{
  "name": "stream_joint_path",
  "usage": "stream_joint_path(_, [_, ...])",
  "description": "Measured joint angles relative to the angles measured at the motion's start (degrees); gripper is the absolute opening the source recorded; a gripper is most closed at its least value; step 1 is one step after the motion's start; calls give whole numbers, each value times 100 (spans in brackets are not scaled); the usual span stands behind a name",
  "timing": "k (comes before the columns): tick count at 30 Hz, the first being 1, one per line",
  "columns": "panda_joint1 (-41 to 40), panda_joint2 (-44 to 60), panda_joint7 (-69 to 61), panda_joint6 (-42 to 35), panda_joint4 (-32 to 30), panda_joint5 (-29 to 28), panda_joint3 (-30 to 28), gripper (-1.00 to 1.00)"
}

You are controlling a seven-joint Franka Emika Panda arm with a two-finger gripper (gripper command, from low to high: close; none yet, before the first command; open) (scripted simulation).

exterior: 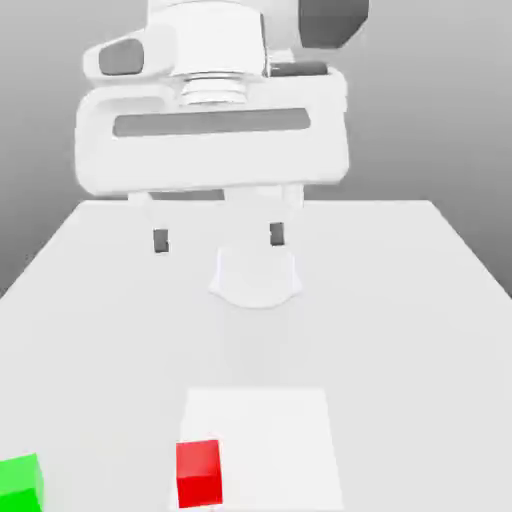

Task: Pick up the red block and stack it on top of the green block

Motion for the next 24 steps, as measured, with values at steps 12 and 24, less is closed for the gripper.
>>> stream_joint_path(12, [-195, 2459, -679, 1138, -315, 98, -61, 0])
stream_joint_path(24, [-284, 2768, -745, 1379, -275, 175, 42, -100])
